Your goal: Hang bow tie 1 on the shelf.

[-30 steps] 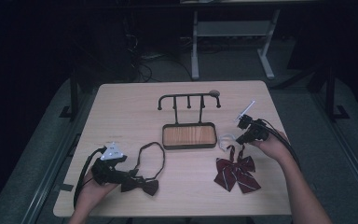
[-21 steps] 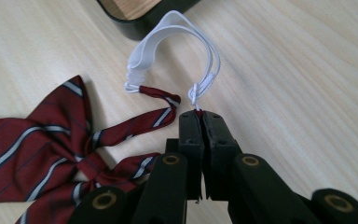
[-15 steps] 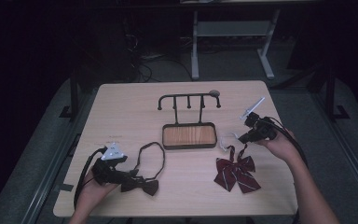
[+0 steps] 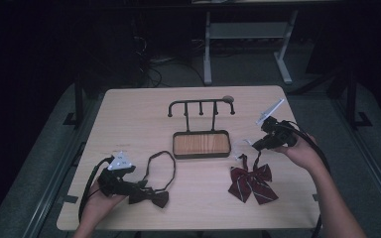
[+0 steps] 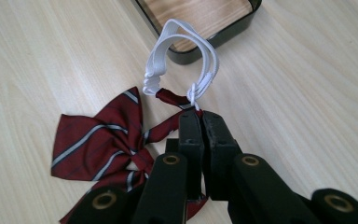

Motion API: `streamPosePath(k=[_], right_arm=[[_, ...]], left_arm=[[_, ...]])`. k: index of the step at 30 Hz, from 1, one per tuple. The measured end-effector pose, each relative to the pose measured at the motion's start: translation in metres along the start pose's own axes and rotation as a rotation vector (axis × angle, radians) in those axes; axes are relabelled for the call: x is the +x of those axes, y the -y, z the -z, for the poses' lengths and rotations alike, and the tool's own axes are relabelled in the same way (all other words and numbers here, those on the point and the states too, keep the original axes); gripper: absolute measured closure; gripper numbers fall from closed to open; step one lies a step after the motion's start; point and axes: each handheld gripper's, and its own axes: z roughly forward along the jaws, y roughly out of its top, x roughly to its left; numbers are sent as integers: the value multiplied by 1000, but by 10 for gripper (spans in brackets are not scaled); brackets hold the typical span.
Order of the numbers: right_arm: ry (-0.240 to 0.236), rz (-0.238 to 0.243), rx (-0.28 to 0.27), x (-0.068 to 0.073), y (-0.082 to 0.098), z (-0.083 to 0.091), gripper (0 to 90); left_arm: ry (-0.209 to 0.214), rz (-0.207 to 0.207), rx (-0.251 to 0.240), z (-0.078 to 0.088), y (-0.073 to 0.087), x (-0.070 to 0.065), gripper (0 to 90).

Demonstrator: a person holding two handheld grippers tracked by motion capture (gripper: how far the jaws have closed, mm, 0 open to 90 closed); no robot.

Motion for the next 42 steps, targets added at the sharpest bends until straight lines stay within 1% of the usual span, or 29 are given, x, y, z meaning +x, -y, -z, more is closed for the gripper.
streamPosePath(k=[7,10,15,19,24,34,42], right_arm=[[-10,12,-16,4,-3,11,871],[-8,16,-20,6,-4,14,871],[-13,25,-37,9,-7,24,872],[-7,32,-39,10,-8,28,872],[-5,45,-57,13,-12,36,872],[-10,58,-62,16,-17,44,872],[-22,70,-68,18,-22,50,872]], left_arm=[[0,-1,0,0,0,0,290],[0,-1,-1,1,0,0,291],[2,1,-3,1,0,0,291],[1,0,-1,1,0,0,291],[1,-4,-2,1,0,0,291],[2,-4,-2,1,0,0,292],[3,2,-7,1,0,0,292]])
